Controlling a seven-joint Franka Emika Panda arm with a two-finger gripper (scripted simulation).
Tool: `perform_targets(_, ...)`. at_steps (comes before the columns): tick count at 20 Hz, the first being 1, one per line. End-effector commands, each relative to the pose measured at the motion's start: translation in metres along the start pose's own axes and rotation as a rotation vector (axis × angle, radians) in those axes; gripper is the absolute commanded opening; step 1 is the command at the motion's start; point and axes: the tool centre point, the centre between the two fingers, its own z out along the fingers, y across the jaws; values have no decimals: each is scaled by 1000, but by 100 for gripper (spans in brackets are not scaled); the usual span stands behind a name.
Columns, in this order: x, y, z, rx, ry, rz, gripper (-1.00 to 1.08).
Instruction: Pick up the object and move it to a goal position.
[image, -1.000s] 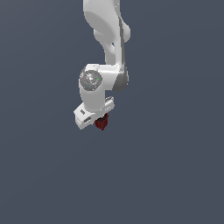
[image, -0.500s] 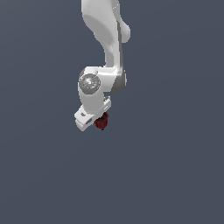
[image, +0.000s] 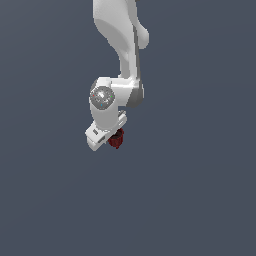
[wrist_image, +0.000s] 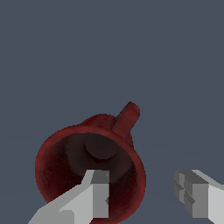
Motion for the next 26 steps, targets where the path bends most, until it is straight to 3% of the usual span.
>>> perform_targets(1, 0, 0, 8, 1, -1, -1, 28)
perform_targets(8, -1, -1, 25, 1, -1, -4, 28)
perform_targets(9, -1, -1, 25, 1, -1, -4, -100)
perform_targets(26, -9, 5, 9, 1, 0, -4, -100)
